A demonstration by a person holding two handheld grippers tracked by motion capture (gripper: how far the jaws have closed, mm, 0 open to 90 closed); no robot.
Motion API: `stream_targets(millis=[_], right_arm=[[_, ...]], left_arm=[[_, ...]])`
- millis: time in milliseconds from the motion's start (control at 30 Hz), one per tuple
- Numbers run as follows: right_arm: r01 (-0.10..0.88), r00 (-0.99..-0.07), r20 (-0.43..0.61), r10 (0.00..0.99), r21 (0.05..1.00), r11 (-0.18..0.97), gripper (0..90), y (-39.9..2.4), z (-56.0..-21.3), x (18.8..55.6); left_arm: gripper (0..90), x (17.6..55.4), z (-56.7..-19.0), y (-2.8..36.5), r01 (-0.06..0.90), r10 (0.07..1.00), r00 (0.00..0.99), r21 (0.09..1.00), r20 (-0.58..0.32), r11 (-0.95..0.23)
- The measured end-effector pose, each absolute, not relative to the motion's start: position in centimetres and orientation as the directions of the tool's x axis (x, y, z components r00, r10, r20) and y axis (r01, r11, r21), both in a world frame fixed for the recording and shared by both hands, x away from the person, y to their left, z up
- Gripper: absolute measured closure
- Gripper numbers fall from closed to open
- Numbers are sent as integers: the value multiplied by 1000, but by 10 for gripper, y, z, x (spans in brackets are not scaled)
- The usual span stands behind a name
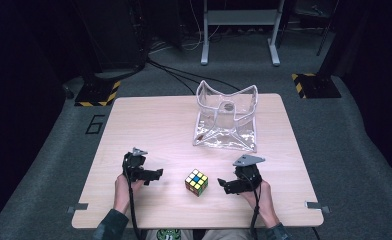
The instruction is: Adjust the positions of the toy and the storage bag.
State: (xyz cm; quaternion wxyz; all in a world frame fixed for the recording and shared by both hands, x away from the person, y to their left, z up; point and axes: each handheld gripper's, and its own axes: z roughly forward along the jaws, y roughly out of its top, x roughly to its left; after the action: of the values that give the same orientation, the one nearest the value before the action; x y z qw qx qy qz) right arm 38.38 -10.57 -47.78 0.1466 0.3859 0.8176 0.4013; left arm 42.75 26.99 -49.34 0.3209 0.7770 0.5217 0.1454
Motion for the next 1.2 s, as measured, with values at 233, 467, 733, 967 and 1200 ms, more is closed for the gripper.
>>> stream_targets(millis=[233, 467, 733, 967, 1200], right_arm=[[554, -616, 67, 785, 746, 371, 14, -125, -474, 394], [577, -587, 53, 808, 727, 372, 3, -139, -470, 403], [595, -554, 41, 832, 718, 361, 0, -150, -462, 415], [601, -544, 36, 838, 714, 359, 0, -156, -455, 425], [605, -534, 55, 844, 722, 336, 0, -163, -441, 435]], left_arm=[[2, 446, -484, 260, 707, 880, 455, 656, -135, -264], [2, 460, -475, 250, 688, 861, 492, 663, -127, -295], [2, 482, -460, 239, 692, 846, 511, 655, -149, -303], [2, 495, -451, 228, 685, 837, 524, 662, -159, -303], [2, 504, -443, 220, 673, 828, 539, 670, -154, -314]])
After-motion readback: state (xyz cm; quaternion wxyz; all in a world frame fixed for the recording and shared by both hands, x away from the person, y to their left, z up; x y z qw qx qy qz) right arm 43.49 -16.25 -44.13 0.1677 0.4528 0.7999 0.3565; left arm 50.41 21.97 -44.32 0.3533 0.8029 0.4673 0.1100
